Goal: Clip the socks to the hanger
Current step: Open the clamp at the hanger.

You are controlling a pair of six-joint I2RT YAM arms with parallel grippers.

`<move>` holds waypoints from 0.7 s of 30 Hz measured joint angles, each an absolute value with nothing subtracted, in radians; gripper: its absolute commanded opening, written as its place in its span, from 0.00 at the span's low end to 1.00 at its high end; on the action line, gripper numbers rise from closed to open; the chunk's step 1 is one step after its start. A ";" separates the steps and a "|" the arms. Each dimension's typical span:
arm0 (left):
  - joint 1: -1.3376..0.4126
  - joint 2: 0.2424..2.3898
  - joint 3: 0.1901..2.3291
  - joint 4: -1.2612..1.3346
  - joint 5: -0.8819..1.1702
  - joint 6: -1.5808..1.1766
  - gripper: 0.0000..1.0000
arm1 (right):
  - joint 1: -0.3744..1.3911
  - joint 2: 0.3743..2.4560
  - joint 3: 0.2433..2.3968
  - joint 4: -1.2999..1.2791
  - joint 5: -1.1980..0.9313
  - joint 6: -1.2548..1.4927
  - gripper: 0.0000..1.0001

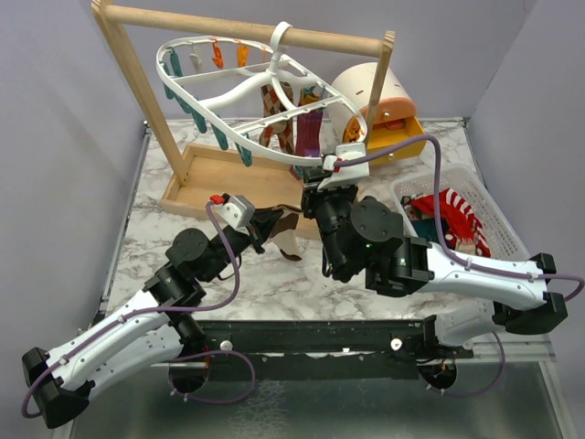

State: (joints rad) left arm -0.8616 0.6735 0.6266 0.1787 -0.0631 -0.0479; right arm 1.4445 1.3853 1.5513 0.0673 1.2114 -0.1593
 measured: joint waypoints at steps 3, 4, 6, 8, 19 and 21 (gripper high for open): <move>-0.862 0.683 0.628 0.187 -0.055 -0.048 0.00 | 1.444 1.373 1.551 0.065 1.212 -0.158 0.36; -0.862 0.686 0.630 0.189 -0.053 -0.048 0.00 | 1.444 1.369 1.551 0.065 1.212 -0.157 0.41; -0.862 0.694 0.634 0.194 -0.049 -0.048 0.00 | 1.443 1.360 1.551 0.059 1.211 -0.146 0.52; -0.862 0.696 0.638 0.196 -0.047 -0.048 0.00 | 1.442 1.352 1.551 0.045 1.211 -0.125 0.58; -0.862 0.695 0.643 0.207 -0.041 -0.048 0.00 | 1.439 1.334 1.553 -0.099 1.187 0.005 0.67; -0.862 0.693 0.643 0.207 -0.041 -0.048 0.00 | 1.439 1.333 1.554 -0.113 1.174 0.026 0.68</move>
State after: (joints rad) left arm -0.8616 0.6930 0.6434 0.2073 -0.0414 -0.0479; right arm 1.4387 1.3334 1.5539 -0.1127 1.1736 0.0261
